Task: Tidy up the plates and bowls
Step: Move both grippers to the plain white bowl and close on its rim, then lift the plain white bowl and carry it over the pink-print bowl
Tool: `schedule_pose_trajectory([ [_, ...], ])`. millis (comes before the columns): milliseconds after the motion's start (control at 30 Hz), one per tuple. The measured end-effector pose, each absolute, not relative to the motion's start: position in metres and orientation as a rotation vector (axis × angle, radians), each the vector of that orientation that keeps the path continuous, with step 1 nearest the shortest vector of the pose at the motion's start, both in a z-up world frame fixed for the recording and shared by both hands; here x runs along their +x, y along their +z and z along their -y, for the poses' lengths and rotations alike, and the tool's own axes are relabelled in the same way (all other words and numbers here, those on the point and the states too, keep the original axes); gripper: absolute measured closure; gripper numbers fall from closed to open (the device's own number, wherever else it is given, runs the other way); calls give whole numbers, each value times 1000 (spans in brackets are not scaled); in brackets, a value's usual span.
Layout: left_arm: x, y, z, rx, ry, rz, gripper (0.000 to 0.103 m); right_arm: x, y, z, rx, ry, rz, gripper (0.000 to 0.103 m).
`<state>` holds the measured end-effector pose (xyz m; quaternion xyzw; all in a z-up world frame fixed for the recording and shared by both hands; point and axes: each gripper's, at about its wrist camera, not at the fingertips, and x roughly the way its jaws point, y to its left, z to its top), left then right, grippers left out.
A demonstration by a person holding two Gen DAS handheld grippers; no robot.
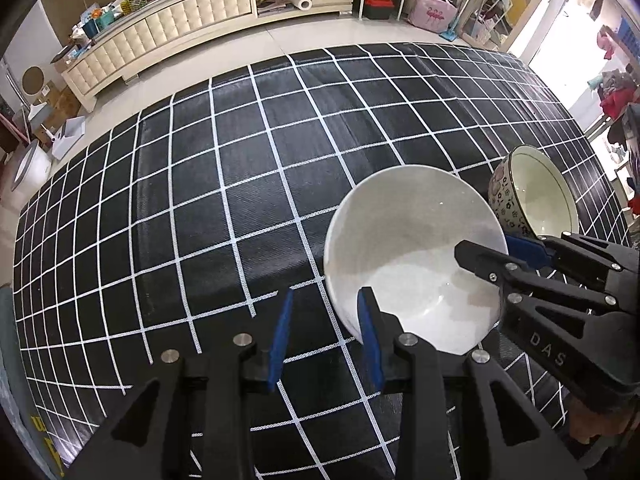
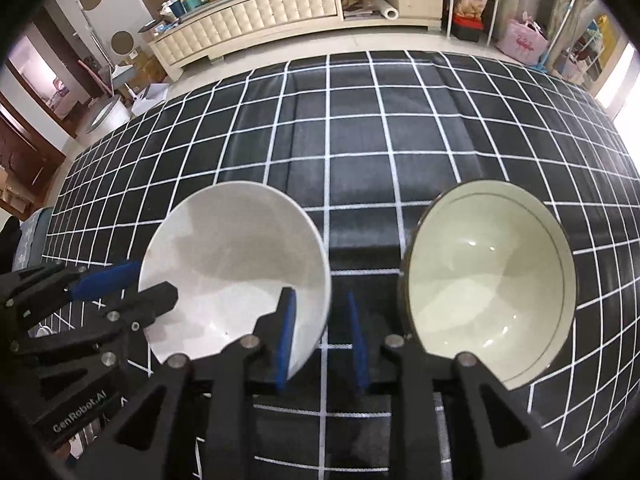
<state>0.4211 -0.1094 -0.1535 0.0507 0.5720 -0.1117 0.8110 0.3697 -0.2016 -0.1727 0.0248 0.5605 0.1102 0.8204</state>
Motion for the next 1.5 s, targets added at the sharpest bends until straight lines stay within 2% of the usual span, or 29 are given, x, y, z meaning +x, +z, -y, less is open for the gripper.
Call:
schedule_pose_trajectory([
  [200,426,-162,116,104,-252,-1229,77,367,-174,198,18,235,-1177,74],
  [300,429,-167,121,104,-262,-1237,81,365,-174,195,24,246,-1176,80],
  [367,430,-169,125,109,-268,-1238,85,364,-174,193,11,241,-1170,80],
  [700,423,-168,138,155,-243,-1229,92,353,-164,192,42,249,-1171,86],
  [1500,314,-114,104,82,-224,-1184,93,283,-118,170,36,285,-1142,86],
])
